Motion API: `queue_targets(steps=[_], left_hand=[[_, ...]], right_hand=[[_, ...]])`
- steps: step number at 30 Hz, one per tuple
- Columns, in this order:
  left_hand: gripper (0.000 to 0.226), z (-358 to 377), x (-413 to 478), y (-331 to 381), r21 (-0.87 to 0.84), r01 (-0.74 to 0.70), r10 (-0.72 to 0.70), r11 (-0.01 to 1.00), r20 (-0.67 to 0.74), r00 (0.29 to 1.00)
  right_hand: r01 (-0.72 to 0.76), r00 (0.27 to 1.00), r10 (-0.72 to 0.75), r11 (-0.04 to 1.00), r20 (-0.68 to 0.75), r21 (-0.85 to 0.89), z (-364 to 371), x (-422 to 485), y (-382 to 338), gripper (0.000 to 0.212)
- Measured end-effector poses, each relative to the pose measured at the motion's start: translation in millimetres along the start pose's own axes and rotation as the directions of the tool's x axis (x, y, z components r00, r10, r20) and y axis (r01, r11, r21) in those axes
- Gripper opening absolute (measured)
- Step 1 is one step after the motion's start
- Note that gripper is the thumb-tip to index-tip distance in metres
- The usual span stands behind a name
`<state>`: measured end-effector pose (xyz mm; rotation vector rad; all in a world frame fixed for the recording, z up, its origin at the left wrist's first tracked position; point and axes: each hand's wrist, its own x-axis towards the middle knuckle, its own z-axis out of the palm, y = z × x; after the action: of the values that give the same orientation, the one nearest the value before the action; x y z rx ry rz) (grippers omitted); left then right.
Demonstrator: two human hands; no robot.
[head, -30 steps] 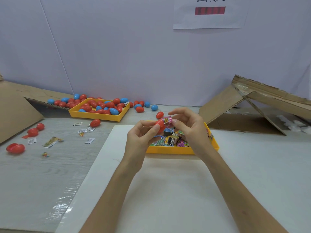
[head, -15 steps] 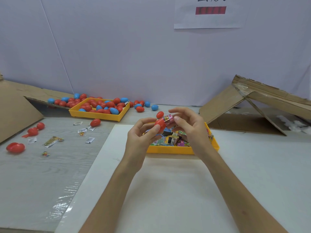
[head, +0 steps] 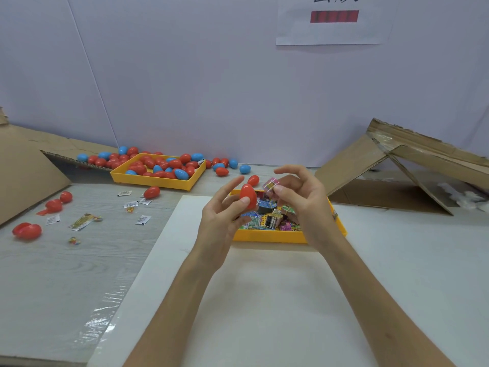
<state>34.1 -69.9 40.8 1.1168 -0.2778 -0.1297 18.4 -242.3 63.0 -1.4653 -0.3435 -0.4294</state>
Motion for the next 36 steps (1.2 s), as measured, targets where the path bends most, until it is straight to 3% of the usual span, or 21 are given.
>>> queue_targets(steps=[5, 14, 27, 36], left_hand=[[0.032, 0.6, 0.1, -2.8, 0.116, -0.014, 0.014, 0.993, 0.007, 1.000], [0.048, 1.1, -0.7, -3.2, 0.147, -0.038, 0.038, 0.988, 0.002, 0.999], [0.042, 2.3, -1.5, -2.8, 0.184, -0.073, 0.067, 0.980, 0.040, 0.997], [0.039, 2.5, -2.0, -1.6, 0.210, -0.114, 0.106, 0.971, 0.047, 0.993]], right_hand=[[-0.013, 1.000, 0.015, 0.997, -0.026, 0.078, -4.1, 1.8, 0.1, 0.022], [-0.043, 0.999, 0.044, 0.998, 0.021, -0.036, 0.3, 0.8, 3.7, 0.030], [0.004, 1.000, -0.002, 0.991, 0.016, -0.131, 3.5, -0.7, 5.5, 0.027], [-0.041, 0.998, 0.048, 0.987, 0.037, -0.155, 3.1, -1.7, 4.2, 0.018]])
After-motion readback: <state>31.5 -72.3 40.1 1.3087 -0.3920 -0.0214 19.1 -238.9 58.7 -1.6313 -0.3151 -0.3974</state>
